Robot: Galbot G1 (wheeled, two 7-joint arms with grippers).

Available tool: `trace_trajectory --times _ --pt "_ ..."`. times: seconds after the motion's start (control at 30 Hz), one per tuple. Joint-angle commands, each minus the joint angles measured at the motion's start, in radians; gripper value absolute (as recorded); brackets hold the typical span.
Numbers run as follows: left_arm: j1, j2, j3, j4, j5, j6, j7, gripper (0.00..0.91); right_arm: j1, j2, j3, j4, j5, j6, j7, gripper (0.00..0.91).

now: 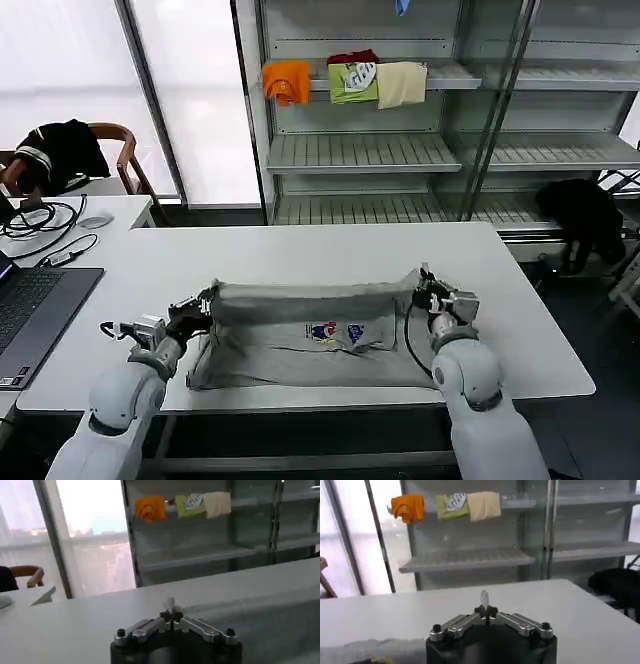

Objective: Fold and organize the clothes.

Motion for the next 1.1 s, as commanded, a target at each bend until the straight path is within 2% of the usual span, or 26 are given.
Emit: trace_trajectory --times 0.03,0.57,0.6,0.63,0.67,0.7,0.73,0.77,0.8,0.83,1.0,1.1 --pt "0.096 -0.024 -0.019 -0.057 0.031 -0.001 0.003 0.01 -0.14 -0.014 0.014 0.038 0.012 0.023 0.004 0.0" --pt "0.164 -0.061 -0.026 -0.069 0.128 -0.006 0.021 0.02 -0.187 -0.016 -0.006 -0.002 -0.008 0.058 0.014 0.0" --pt "0.165 -0.063 -0.027 -0.074 0.135 -0.003 0.019 0.081 -0.189 -0.015 -0.008 -0.005 -0.013 0.06 0.014 0.0" --pt "0.166 -0.066 -0.027 -0.078 0.14 0.001 0.019 0.796 -0.189 -0.015 -0.009 -0.006 -0.017 0.06 0.013 0.0" --pt "0.166 -0.068 -0.026 -0.083 0.14 0.002 0.018 0.907 -0.191 -0.014 -0.013 -0.01 -0.029 0.063 0.011 0.0" --pt "0.168 -0.071 -0.026 -0.089 0.14 0.005 0.018 0.907 -0.193 -0.014 -0.015 -0.011 -0.032 0.064 0.012 0.0" --pt "0.169 -0.074 -0.024 -0.097 0.142 0.007 0.018 0.907 -0.193 -0.014 -0.016 -0.011 -0.035 0.063 0.012 0.03" --pt "0.17 -0.078 -0.024 -0.104 0.144 0.013 0.018 0.907 -0.194 -0.014 -0.018 -0.013 -0.044 0.062 0.01 0.222" --pt "0.171 -0.083 -0.023 -0.11 0.146 0.016 0.018 0.907 -0.195 -0.014 -0.019 -0.014 -0.049 0.063 0.008 0.816" --pt "0.171 -0.087 -0.023 -0.117 0.148 0.018 0.017 0.907 -0.196 -0.014 -0.02 -0.014 -0.052 0.063 0.009 0.907" --pt "0.169 -0.103 -0.032 -0.161 0.136 0.029 0.007 0.907 -0.204 -0.023 -0.004 0.019 -0.053 0.071 0.007 0.907" --pt "0.166 -0.113 -0.044 -0.194 0.116 0.038 -0.003 0.907 -0.211 -0.037 0.032 0.087 -0.025 0.073 0.01 0.907"
